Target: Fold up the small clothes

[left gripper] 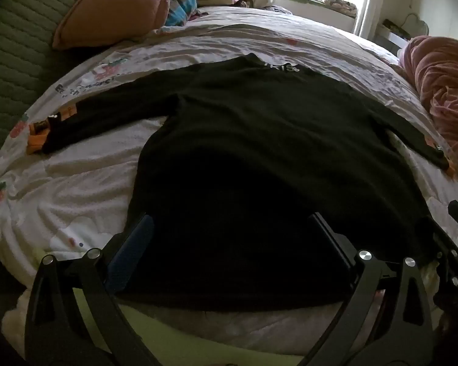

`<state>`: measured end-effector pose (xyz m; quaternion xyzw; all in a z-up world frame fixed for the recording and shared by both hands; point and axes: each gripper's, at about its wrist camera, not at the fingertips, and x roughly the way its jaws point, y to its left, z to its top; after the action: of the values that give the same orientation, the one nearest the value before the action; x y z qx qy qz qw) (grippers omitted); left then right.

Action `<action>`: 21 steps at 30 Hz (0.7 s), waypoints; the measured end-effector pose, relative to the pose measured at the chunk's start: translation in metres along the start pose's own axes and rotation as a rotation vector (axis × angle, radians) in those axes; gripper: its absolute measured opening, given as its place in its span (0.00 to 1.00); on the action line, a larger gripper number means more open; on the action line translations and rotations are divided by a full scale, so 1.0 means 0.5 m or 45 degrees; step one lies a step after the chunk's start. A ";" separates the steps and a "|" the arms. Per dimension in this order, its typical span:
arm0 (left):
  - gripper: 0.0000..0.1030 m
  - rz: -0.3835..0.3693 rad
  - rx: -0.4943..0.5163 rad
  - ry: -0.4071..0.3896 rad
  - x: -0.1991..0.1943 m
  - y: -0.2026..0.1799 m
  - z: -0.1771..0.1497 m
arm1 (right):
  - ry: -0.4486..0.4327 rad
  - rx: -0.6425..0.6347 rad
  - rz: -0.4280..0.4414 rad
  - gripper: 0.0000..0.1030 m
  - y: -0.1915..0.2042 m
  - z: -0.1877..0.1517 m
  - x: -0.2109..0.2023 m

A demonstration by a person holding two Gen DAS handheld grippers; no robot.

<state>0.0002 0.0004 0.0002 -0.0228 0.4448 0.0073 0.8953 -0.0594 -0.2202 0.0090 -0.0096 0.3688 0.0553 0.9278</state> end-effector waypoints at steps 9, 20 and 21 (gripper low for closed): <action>0.91 0.002 0.001 -0.009 -0.004 0.001 0.000 | 0.005 -0.004 -0.005 0.96 0.007 0.001 -0.008; 0.91 0.000 -0.002 -0.015 -0.009 -0.002 0.005 | 0.006 -0.014 -0.011 0.96 0.009 -0.001 -0.012; 0.91 -0.007 -0.003 -0.016 -0.009 -0.001 0.004 | 0.005 -0.013 -0.012 0.96 0.009 -0.001 -0.012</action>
<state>-0.0009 0.0001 0.0051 -0.0248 0.4390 0.0055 0.8981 -0.0648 -0.2163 0.0128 -0.0161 0.3702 0.0529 0.9273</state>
